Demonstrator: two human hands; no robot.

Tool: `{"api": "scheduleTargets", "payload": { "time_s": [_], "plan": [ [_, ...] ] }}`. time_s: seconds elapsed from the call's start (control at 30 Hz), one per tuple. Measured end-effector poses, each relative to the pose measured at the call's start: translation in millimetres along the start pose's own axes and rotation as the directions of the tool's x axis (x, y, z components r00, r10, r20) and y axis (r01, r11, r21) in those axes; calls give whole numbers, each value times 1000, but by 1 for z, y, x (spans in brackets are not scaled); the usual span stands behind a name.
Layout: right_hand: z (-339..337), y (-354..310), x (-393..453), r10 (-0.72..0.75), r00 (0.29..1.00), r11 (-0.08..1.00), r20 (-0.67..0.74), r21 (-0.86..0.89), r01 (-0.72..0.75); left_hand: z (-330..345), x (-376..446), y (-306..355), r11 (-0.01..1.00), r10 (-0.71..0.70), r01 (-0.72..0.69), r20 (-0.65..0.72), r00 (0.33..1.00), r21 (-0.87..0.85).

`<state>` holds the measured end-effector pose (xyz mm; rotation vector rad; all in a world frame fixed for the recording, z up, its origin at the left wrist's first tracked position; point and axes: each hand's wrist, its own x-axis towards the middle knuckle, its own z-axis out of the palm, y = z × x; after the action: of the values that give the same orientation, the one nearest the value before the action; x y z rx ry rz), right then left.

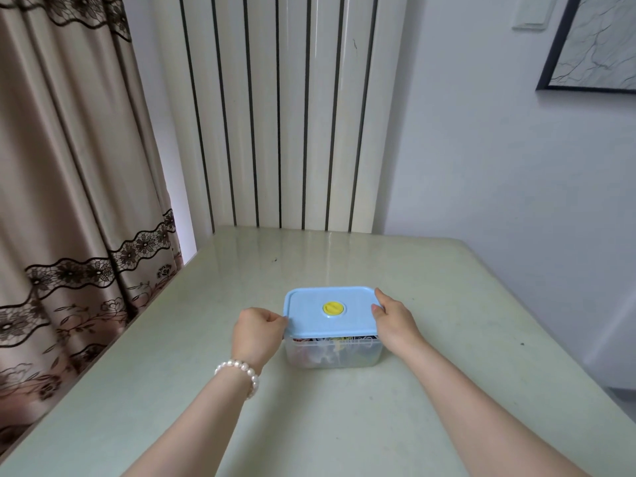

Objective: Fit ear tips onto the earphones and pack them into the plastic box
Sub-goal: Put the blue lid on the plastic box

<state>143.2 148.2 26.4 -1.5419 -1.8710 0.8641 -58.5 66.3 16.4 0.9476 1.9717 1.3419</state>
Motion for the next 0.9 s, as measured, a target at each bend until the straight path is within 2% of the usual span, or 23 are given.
{"api": "scheduleTargets", "payload": {
  "time_s": [0.33,0.6,0.73,0.8,0.9],
  "plan": [
    [-2,5,5,30,999,999,14,-28,-30,-8,-7,12,995,-1,-7,70,998,101],
    [-1,6,6,39,999,999,8,-38,-39,-8,-11,14,997,-77,75,45,996,32],
    [0,5,4,34,999,996,-2,-78,-34,-8,-8,17,994,-105,102,88,991,37],
    [1,5,3,30,999,996,-12,-88,-30,-4,-6,21,991,-48,36,92,995,125],
    [2,4,-1,21,999,994,-35,-103,-25,8,-9,33,945,111,-154,161,981,287]
  ]
}}
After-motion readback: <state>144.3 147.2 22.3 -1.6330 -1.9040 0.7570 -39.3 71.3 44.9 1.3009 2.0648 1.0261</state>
